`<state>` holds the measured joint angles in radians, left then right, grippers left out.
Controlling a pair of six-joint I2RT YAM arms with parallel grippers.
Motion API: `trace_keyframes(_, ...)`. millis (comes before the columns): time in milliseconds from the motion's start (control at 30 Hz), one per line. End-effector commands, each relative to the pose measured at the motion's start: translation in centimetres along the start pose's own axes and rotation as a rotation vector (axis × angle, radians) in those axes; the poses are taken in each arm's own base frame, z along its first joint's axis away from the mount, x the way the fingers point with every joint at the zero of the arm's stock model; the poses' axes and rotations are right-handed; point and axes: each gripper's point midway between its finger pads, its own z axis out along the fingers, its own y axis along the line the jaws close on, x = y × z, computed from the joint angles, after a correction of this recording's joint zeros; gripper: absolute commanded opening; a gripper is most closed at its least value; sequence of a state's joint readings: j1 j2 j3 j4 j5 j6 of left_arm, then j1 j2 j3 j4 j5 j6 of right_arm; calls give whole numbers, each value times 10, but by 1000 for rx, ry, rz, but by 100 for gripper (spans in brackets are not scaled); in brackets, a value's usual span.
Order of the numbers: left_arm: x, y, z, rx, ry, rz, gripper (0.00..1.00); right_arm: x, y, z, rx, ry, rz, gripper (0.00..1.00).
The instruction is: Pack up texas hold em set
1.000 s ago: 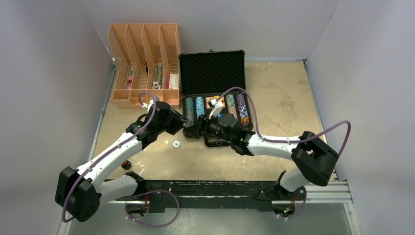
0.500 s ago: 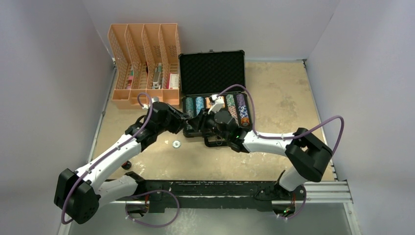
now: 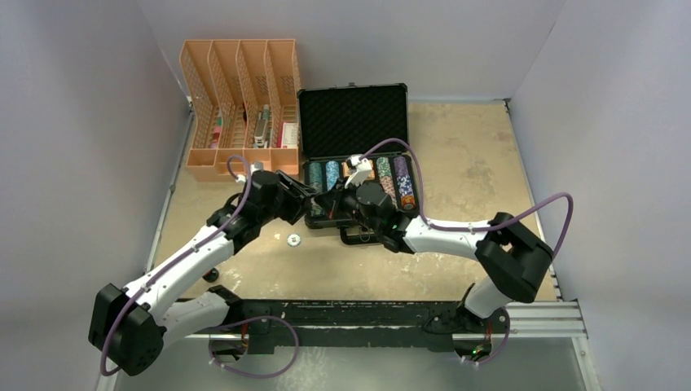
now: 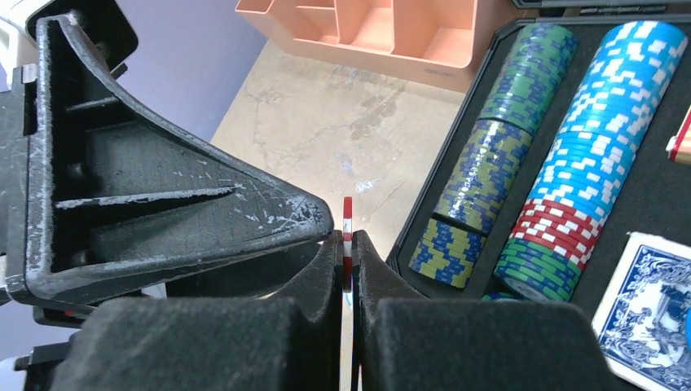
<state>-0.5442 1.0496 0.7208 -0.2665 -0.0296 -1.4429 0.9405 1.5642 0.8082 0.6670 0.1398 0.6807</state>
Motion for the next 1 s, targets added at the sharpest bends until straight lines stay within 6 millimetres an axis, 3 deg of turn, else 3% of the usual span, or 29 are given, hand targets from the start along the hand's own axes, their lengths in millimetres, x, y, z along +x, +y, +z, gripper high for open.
trace_keyframes(0, -23, -15, -17, 20, -106, 85, 57, -42, 20, -8, -74, -139, -131, 0)
trace_keyframes(67, -46, -14, -29, -43, -217, 175, 60, -54, 20, -19, -83, -165, -247, 0)
trace_keyframes(133, -70, -30, -47, -62, -318, 258, 62, -61, 17, -28, -101, -152, -376, 0)
trace_keyframes(233, -86, -47, -64, -72, -382, 393, 63, -72, 2, -38, -107, -120, -553, 0)
trace_keyframes(333, -86, -60, -69, -53, -363, 511, 63, -75, -23, -42, -144, -34, -682, 0)
trace_keyframes(433, -89, -66, -73, -67, -355, 606, 63, -73, -46, -32, -144, 101, -758, 0)
trace_keyframes(500, -94, -67, -77, -93, -368, 646, 63, -53, -55, -25, -186, 203, -806, 0)
trace_keyframes(633, -97, -65, -80, -107, -375, 709, 63, -40, -60, -6, -234, 306, -864, 0)
trace_keyframes(767, -92, -58, -66, -118, -345, 748, 63, -26, -77, 8, -221, 430, -891, 0)
trace_keyframes(967, -100, -54, -59, -155, -375, 752, 63, -11, -80, 10, -277, 474, -908, 0)
